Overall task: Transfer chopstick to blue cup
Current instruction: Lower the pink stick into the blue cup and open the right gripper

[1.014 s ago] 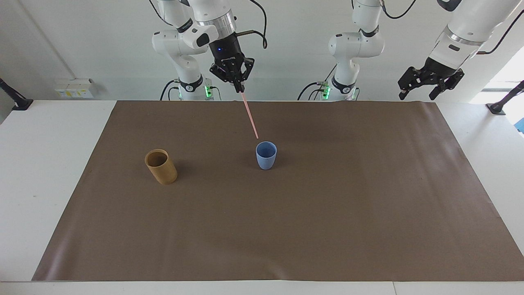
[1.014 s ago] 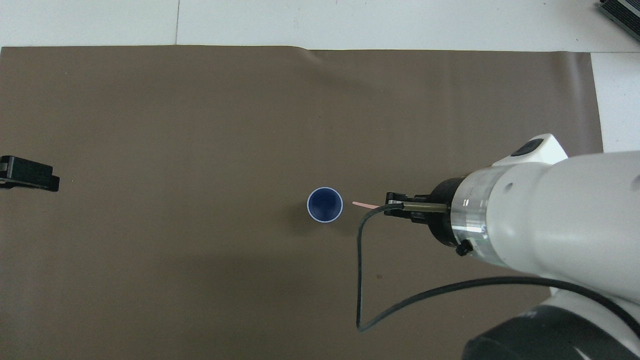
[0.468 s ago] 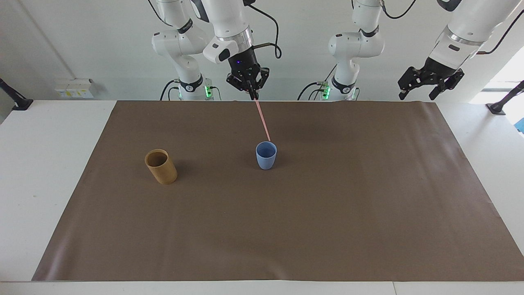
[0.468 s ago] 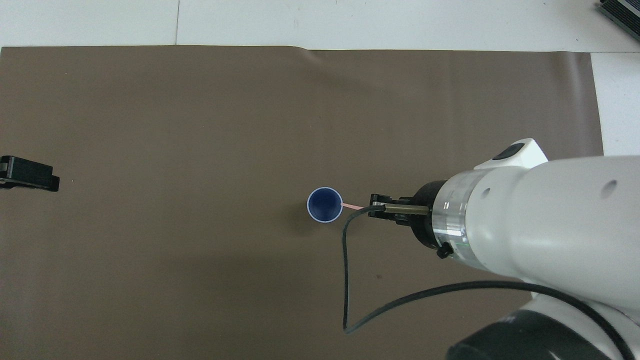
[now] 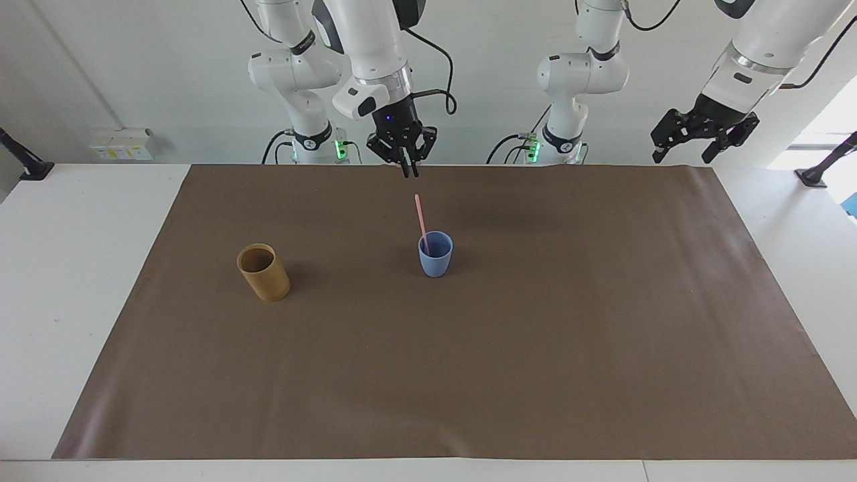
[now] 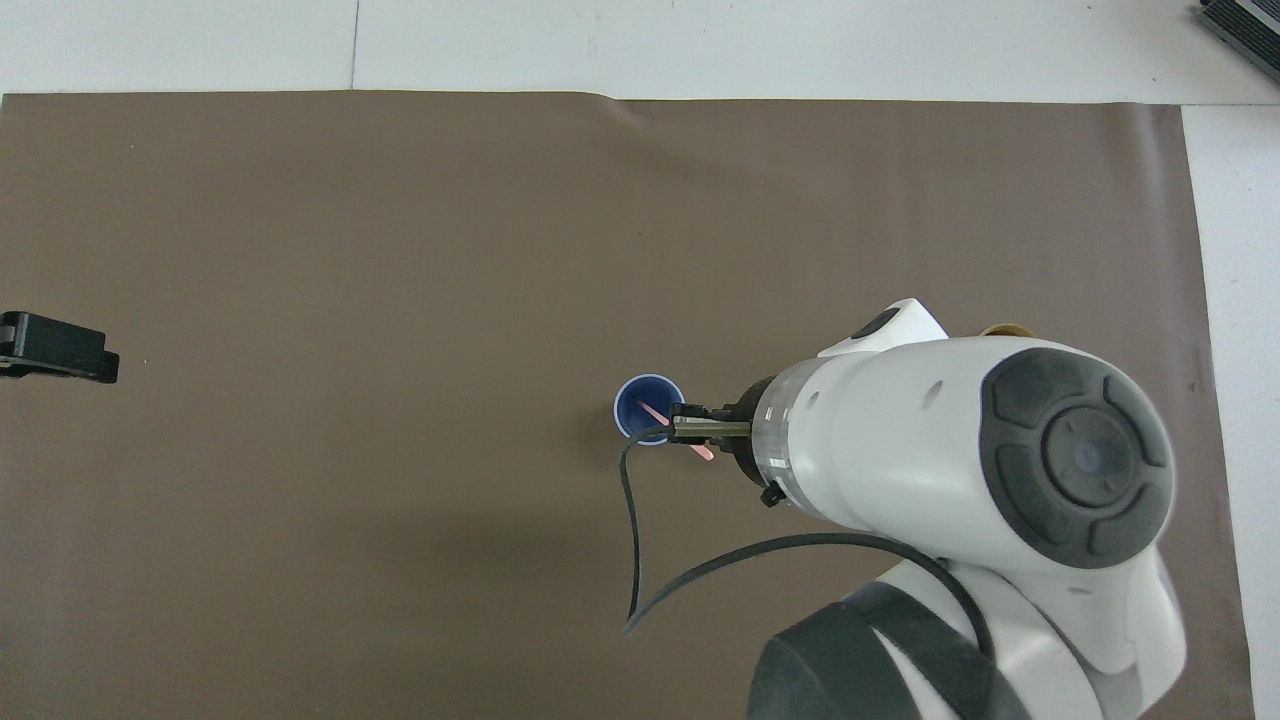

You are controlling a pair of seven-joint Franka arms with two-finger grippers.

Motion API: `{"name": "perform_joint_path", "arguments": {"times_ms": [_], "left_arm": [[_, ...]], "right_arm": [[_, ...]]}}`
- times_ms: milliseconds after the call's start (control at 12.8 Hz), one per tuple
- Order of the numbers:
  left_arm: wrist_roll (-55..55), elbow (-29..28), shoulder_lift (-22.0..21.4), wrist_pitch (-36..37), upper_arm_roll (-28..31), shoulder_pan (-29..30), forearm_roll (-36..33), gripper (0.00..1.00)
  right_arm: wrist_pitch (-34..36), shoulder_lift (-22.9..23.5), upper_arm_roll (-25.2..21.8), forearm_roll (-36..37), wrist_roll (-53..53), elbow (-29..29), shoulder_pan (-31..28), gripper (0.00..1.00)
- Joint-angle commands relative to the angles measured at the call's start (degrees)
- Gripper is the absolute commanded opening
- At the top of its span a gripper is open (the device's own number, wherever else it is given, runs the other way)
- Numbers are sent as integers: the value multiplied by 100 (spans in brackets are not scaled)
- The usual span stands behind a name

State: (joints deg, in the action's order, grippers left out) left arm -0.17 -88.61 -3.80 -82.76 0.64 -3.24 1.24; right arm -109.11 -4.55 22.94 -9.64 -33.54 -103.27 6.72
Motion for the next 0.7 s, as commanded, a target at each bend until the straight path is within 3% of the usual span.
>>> {"name": "perform_joint_path", "arguments": {"times_ms": [0,78,156,234,312,390,624], "left_arm": [[43,63,-33,120,-46,87,8,100],[43,63,-33,120,-46,87,8,100],[43,63,-33,120,-46,87,8,100],[43,63,-33,120,-46,87,8,100],[43,63,-33,120,-46,87,8,100],[43,63,-33,120,-46,87,8,100],[43,63,-33,120,-55,87,8,100]], "right_arm": [[-146,-81,18,77,102,-97,-4,25],[-146,-73,9,85,102,-70,-4,26],[-137,-64,9,85,102,-44,-13,35],[-120,-90,9,94,111,-44,-74,53],[-67,-134,-52,94,189,-26,-118,80],[-32,-247,-87,94,347,-26,-267,98],[502,-573,-87,182,795,-18,-995,100]]}}
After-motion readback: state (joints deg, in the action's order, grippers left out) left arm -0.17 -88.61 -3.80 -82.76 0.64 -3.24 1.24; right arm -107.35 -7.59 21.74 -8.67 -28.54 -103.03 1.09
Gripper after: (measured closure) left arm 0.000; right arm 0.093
